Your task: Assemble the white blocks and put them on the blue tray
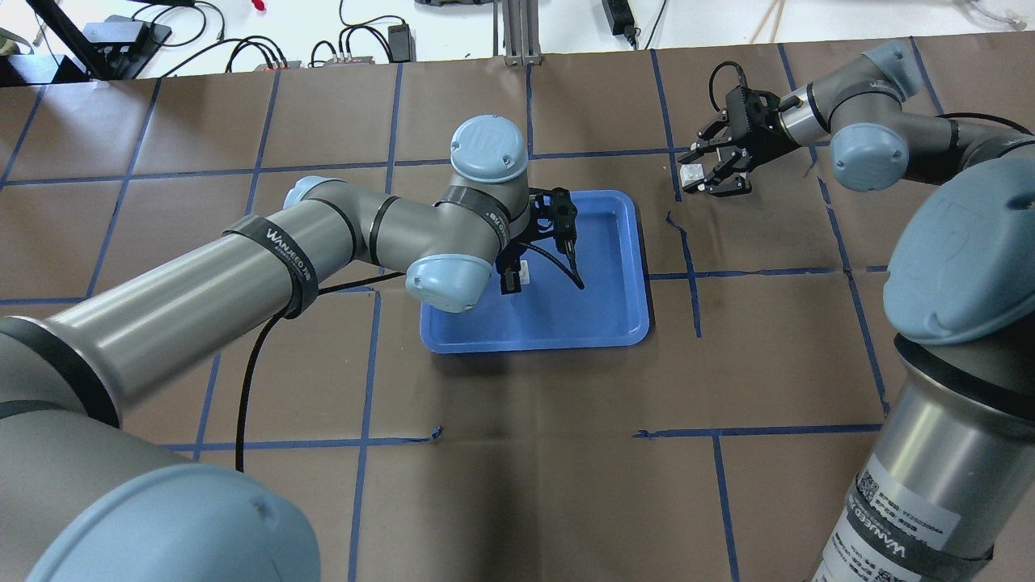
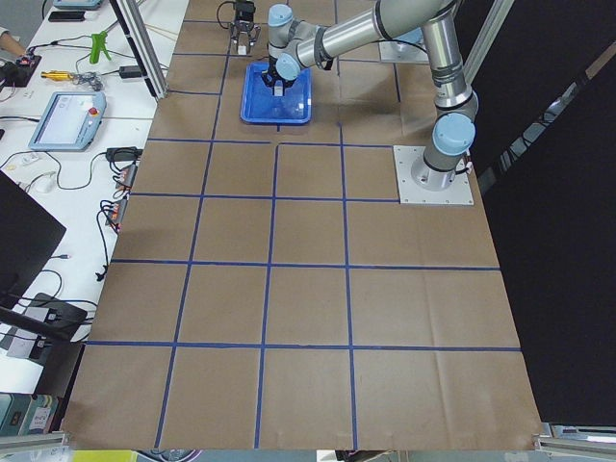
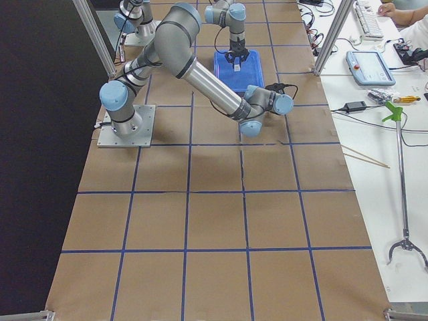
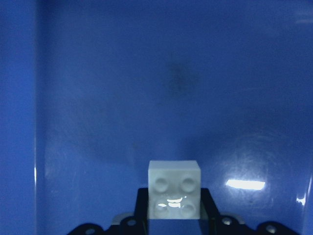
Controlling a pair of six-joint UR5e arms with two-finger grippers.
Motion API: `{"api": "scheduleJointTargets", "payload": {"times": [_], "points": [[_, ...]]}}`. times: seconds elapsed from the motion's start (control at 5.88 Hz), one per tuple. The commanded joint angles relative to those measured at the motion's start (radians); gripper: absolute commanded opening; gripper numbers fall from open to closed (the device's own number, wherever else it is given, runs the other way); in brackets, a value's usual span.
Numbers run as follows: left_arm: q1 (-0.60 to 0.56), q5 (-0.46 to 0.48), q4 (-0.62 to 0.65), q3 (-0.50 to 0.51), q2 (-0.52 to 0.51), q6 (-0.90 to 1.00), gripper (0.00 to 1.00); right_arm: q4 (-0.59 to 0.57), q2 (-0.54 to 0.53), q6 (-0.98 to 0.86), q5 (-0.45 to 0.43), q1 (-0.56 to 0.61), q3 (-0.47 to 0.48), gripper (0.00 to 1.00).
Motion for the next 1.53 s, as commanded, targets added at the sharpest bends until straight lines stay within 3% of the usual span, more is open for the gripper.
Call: {"api": "scheduleJointTargets", "payload": {"times": [0.0,0.85,1.02,1.36], "points": [[0.013,-0.002,0.004,-0.016,-0.006,-0.001,0.14,0.000,0.008,0.000,0.001,0.000,-0.020,0.60],[0.007,-0.034,0.024,-0.013,0.000,0.011,0.14,0.001,0.025,0.038,0.000,-0.002,-0.026,0.56],[0.008,-0.034,0.024,-0.014,-0.006,0.009,0.17,0.000,0.023,0.038,0.000,-0.002,-0.026,0.43],[0.008,-0.033,0.023,-0.014,-0.007,0.008,0.32,0.000,0.023,0.037,0.000,-0.002,-0.033,0.32]]}}
